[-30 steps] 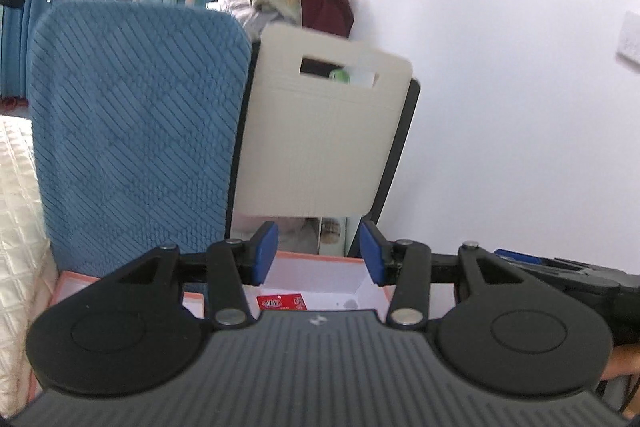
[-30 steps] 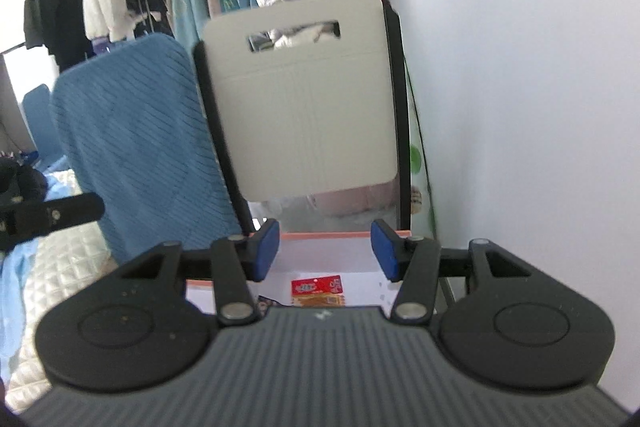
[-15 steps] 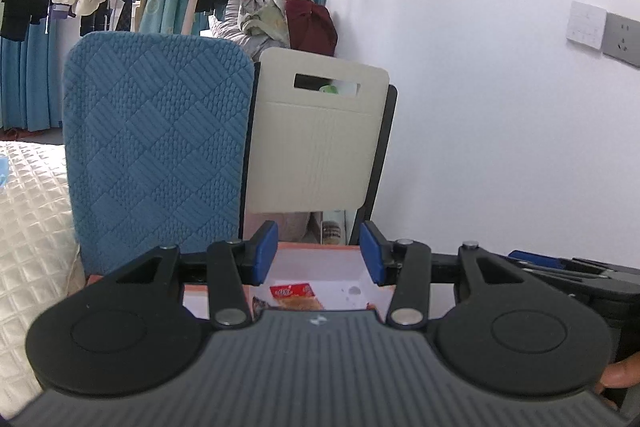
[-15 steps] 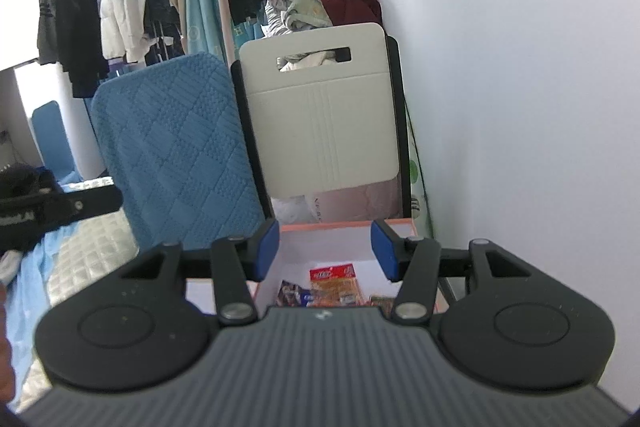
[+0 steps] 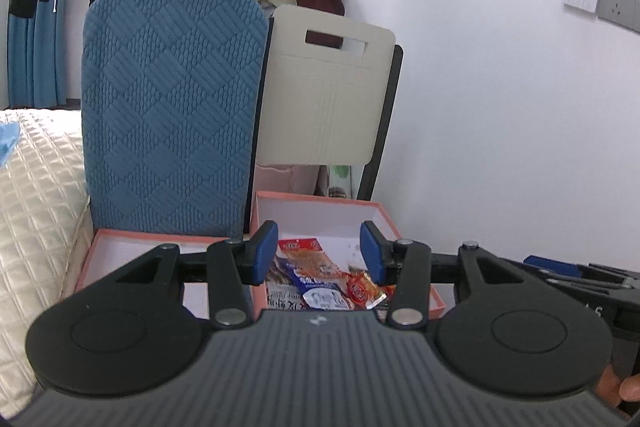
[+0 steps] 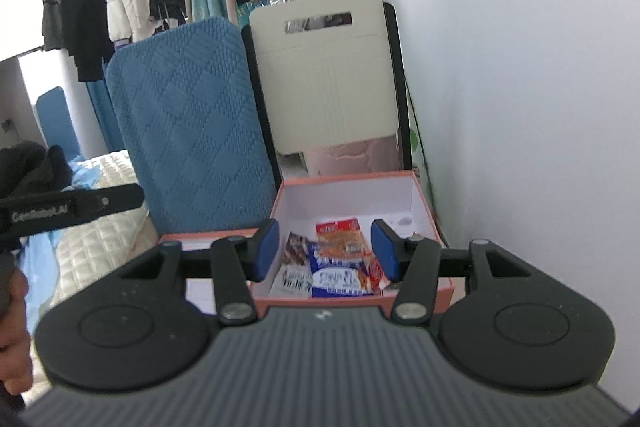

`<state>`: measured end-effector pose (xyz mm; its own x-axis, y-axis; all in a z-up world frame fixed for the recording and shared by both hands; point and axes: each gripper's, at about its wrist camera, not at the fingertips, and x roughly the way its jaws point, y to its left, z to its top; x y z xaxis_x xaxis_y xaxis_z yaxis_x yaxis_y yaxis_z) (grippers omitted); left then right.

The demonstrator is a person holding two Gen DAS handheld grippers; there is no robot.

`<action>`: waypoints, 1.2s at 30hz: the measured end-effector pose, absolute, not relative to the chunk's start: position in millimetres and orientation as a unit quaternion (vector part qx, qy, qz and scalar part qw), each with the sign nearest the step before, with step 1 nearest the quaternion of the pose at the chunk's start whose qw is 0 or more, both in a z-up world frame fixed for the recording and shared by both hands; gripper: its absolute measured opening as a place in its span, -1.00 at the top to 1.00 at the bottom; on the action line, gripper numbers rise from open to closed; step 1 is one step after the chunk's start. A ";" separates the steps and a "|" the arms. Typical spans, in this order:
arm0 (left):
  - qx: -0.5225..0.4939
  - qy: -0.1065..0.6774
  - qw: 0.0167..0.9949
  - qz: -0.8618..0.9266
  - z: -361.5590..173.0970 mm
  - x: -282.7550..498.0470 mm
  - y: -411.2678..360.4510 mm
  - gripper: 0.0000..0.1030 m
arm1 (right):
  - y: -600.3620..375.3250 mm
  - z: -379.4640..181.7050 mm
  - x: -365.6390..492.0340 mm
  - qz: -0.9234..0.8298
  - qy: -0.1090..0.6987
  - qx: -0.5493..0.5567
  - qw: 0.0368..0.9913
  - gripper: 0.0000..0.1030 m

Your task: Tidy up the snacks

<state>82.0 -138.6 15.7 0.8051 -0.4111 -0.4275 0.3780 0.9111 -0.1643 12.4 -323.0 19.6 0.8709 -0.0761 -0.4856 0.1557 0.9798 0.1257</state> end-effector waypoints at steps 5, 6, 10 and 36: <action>-0.036 0.244 0.945 -0.214 -1.0 81.4 -138.4 -0.06 | -319.9 1.3 8.2 -0.067 0.254 0.079 0.961 -0.03; -0.036 0.244 0.945 -0.214 -4.3 82.3 -138.8 -0.11 | -319.3 -2.3 6.3 -0.069 0.255 0.080 0.961 -0.03; -0.028 0.252 0.945 -0.208 -23.2 84.1 -137.8 -0.12 | -320.4 -15.5 5.5 -0.075 0.261 0.084 0.959 -0.03; -0.035 0.250 0.950 -0.186 -31.8 85.3 -119.1 -0.12 | -312.2 -30.2 5.5 -0.067 0.268 0.078 0.958 -0.03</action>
